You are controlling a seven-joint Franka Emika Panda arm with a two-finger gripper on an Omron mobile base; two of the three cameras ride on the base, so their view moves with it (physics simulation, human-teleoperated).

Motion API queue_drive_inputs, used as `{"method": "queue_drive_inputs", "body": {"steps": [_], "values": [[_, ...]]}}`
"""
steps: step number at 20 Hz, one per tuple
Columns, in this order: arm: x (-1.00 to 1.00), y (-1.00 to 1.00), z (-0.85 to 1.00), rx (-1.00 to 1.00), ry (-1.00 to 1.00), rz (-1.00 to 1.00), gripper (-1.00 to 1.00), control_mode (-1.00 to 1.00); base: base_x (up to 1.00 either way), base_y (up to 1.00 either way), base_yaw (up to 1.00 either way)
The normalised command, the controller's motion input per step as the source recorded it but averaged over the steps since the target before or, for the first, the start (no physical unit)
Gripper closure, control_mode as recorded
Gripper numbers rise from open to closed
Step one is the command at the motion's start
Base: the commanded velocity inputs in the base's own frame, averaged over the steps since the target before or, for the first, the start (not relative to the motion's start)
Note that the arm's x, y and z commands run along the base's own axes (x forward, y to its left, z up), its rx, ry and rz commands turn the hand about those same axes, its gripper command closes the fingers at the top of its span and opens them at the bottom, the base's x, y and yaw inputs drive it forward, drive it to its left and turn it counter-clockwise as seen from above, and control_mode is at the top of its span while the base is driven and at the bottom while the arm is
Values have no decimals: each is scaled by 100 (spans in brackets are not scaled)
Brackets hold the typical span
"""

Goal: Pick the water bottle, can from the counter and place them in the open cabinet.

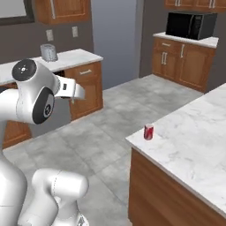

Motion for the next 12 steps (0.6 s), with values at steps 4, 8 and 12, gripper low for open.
{"method": "queue_drive_inputs", "body": {"steps": [4,8,12], "values": [[0,0,0,0,0,0,-100,100,18,0,-41],[0,0,0,0,0,0,-100,100,20,0,-41],[0,0,0,0,0,0,-100,100,17,0,-39]]}}
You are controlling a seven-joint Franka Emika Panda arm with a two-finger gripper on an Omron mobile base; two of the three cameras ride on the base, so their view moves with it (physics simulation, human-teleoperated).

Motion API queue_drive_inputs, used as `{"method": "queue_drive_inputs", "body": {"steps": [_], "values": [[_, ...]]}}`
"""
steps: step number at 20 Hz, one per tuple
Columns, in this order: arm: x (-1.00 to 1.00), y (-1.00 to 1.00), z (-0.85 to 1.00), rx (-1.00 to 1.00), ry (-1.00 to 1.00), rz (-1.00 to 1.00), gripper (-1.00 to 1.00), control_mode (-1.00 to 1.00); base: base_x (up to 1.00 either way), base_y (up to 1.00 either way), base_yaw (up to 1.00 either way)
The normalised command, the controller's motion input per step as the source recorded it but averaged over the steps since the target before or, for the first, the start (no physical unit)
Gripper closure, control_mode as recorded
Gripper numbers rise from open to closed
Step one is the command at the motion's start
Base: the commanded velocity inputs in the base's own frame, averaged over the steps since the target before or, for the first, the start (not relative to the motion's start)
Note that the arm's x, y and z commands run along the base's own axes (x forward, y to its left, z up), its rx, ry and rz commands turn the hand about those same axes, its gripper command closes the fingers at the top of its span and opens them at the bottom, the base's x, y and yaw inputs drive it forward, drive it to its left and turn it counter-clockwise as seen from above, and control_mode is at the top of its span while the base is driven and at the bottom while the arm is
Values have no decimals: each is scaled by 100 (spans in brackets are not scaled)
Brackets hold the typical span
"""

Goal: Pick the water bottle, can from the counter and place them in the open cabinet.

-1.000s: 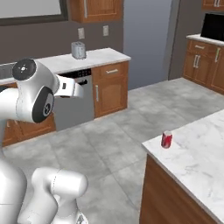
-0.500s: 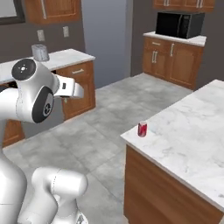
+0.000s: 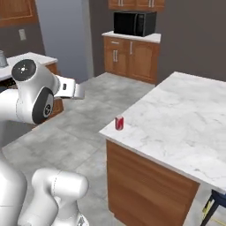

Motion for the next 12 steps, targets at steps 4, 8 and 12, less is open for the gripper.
{"method": "queue_drive_inputs", "body": {"steps": [4,8,12], "values": [[0,0,0,0,0,0,-100,100,11,0,-37],[0,0,0,0,0,0,-100,100,13,0,-37],[0,0,0,0,0,0,-100,100,12,0,-37]]}}
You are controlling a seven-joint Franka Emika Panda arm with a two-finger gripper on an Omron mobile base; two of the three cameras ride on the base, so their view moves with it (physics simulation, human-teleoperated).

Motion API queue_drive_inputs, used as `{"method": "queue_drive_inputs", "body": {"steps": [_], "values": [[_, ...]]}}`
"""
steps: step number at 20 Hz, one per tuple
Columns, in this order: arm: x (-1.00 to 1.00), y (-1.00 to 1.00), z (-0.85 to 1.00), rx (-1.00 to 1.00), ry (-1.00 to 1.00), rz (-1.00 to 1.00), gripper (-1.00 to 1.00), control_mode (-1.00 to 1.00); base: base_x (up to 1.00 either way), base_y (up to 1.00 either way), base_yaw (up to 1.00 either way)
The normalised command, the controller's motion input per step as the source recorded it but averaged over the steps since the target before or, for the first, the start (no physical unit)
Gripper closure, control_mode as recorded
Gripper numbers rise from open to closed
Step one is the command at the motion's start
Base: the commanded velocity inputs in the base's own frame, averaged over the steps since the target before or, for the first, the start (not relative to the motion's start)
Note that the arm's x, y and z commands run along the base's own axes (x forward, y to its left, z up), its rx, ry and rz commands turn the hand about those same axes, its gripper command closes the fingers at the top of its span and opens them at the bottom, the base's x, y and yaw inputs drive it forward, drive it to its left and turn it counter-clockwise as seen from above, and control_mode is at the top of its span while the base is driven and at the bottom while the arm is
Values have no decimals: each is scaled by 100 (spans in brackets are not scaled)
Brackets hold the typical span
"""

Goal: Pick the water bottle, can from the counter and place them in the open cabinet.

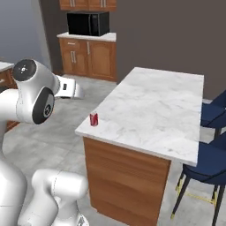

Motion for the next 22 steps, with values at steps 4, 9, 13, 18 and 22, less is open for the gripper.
{"method": "queue_drive_inputs", "body": {"steps": [4,9,13,18,22], "values": [[0,0,0,0,0,0,-100,100,13,0,-36],[0,0,0,0,0,0,-100,100,10,1,-28],[0,0,0,0,0,0,-100,100,0,2,-2],[0,0,0,0,0,0,-100,100,0,7,0],[0,0,0,0,0,0,-100,100,-6,16,0]]}}
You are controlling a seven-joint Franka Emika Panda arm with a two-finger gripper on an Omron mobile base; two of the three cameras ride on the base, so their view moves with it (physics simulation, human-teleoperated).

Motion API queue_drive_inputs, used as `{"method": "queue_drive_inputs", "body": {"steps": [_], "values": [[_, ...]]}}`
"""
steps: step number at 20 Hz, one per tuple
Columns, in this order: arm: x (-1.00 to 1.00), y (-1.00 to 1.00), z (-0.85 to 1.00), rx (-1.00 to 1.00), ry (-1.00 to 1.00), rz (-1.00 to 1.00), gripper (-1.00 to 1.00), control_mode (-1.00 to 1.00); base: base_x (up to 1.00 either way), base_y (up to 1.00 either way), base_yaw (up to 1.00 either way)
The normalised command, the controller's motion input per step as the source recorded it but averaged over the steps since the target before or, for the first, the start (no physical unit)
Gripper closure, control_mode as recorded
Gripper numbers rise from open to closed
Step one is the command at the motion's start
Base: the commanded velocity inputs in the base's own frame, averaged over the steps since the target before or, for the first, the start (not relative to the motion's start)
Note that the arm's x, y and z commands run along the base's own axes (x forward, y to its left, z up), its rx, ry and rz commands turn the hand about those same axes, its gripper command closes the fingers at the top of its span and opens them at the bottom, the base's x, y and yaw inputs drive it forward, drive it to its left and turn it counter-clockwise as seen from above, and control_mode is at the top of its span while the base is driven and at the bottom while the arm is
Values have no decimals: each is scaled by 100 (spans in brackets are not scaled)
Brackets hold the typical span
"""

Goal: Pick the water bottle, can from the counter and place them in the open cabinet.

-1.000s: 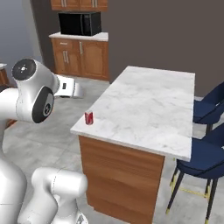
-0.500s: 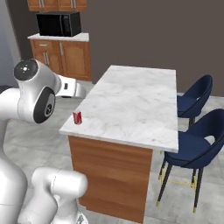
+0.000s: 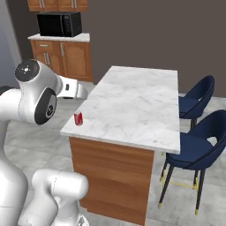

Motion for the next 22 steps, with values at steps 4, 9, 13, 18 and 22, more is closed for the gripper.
{"method": "queue_drive_inputs", "body": {"steps": [4,9,13,18,22], "values": [[0,0,0,0,0,0,-100,100,-9,8,5],[0,0,0,0,0,0,-100,100,0,3,16],[0,0,0,0,0,0,-100,100,0,6,21],[0,0,0,0,0,0,-100,100,4,3,13],[0,0,0,0,0,0,-100,100,1,1,11]]}}
